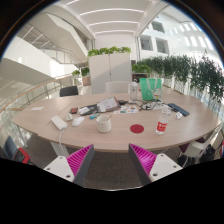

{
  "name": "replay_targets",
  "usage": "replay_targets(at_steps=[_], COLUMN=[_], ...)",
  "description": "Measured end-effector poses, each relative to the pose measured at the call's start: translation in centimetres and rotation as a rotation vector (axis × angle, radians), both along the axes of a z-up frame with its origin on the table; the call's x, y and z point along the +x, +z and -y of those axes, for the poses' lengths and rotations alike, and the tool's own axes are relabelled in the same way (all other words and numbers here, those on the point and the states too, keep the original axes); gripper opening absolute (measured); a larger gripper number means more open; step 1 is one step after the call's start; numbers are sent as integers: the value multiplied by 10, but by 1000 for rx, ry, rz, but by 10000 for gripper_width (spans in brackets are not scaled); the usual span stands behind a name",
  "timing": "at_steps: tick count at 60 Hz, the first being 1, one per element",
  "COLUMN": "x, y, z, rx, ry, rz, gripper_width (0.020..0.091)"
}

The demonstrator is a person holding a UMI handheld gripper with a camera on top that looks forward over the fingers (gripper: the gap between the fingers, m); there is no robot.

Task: Pour water

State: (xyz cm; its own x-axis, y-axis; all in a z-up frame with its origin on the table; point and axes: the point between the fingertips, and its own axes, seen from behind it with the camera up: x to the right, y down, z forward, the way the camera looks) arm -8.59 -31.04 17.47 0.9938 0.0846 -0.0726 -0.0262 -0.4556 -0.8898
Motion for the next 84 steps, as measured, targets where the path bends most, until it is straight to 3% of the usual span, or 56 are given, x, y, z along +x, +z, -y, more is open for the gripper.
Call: replay_targets(at_steps=[20,30,50,64,67,68,69,81,84], x=[15,68,242,275,267,266,264,267,268], y=[-24,-45,-85,-120,-126,-128,-132,-134,-134], z=[20,3,-192,-284,-294,-297,-297,-297,-297], rx=[-18,42,191,195,183,177,163,174,165], ry=[-32,-67,-190,-184,-157,-150,-145,-235,-235], rz=[13,0,46,0,-9,-12,-14,4,4], gripper_width=[805,808,805,801,717,639,495,316,310])
